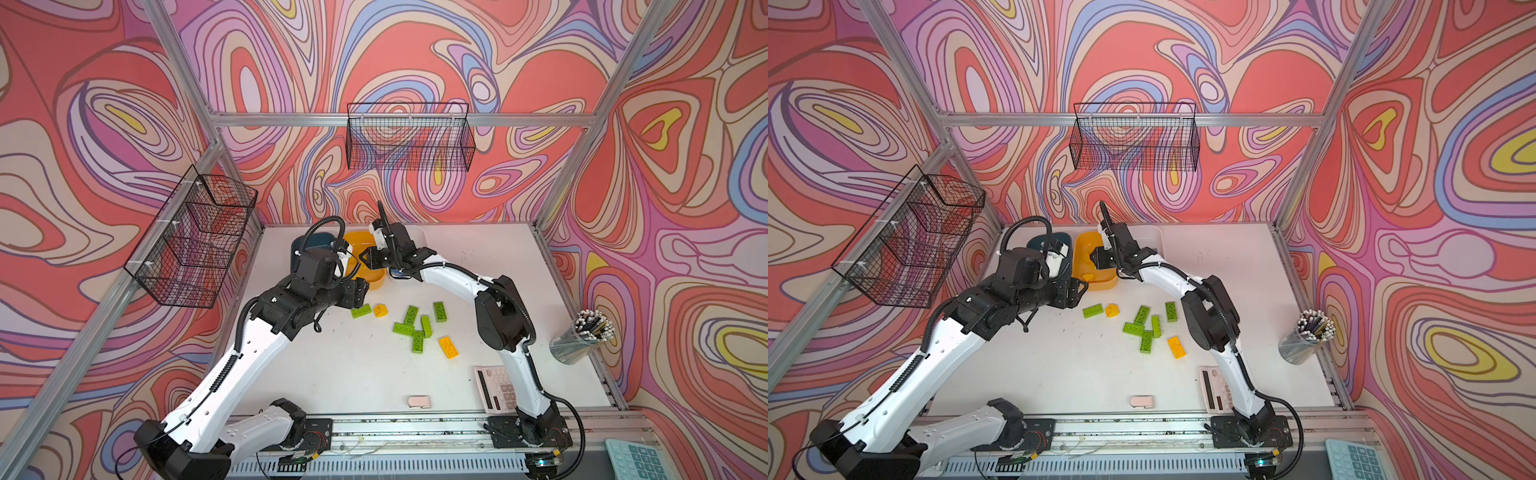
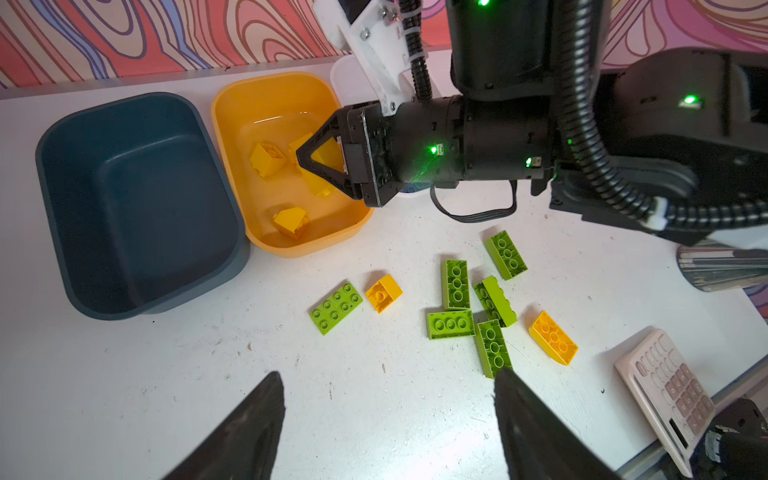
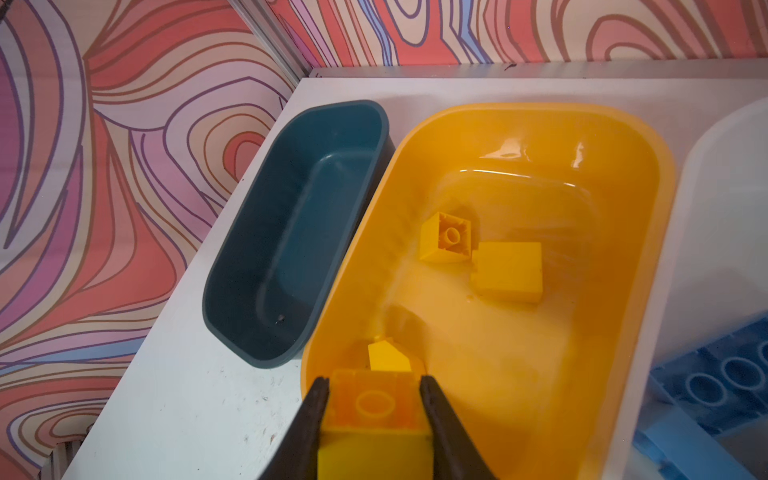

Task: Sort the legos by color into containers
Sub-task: 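Carry the yellow brick into the yellow tub and release it with the right gripper, then withdraw the right arm while the left gripper moves to a yellow brick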

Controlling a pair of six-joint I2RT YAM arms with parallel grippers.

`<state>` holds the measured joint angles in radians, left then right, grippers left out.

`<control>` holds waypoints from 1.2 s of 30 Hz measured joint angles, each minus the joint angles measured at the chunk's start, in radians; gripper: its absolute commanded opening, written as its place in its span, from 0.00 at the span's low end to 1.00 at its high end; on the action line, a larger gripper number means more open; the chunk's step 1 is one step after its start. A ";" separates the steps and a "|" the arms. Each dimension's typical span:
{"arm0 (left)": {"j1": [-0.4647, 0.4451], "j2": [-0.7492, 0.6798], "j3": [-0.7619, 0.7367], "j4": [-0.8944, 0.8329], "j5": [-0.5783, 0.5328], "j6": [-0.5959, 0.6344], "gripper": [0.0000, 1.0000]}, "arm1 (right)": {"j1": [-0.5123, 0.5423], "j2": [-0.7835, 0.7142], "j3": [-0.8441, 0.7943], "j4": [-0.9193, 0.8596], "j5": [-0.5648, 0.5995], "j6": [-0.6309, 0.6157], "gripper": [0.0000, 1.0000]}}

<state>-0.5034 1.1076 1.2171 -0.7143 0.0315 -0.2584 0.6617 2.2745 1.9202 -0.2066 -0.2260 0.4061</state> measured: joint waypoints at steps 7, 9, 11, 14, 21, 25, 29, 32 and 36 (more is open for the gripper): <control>0.000 0.003 0.000 0.000 0.010 0.000 0.79 | 0.000 0.006 0.031 0.013 0.001 0.006 0.57; 0.000 0.007 0.000 0.000 0.012 0.000 0.79 | -0.001 0.006 0.030 0.016 0.002 0.005 0.62; 0.000 0.016 0.000 0.000 0.013 -0.001 0.79 | -0.003 0.005 0.021 0.024 0.002 0.004 0.65; -0.001 0.031 0.000 0.000 0.011 -0.004 0.79 | -0.011 -0.015 -0.024 0.039 0.002 0.004 0.66; -0.006 0.066 -0.001 0.000 -0.028 -0.007 0.80 | -0.070 -0.196 -0.272 0.087 0.000 0.015 0.66; -0.008 0.094 -0.001 0.001 -0.045 -0.003 0.80 | -0.113 -0.360 -0.442 0.130 -0.001 0.021 0.66; -0.008 0.174 -0.001 0.002 -0.051 0.013 0.80 | -0.150 -0.538 -0.610 0.164 -0.002 0.026 0.66; -0.008 0.240 -0.001 0.004 -0.051 0.032 0.80 | -0.165 -0.656 -0.713 0.167 -0.001 0.029 0.68; -0.008 0.313 0.000 0.007 -0.048 0.068 0.80 | -0.170 -0.790 -0.836 0.164 0.009 0.049 0.67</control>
<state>-0.5110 1.4208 1.2167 -0.7071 -0.0166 -0.1909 0.4919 1.4841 1.0840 -0.0425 -0.2169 0.4553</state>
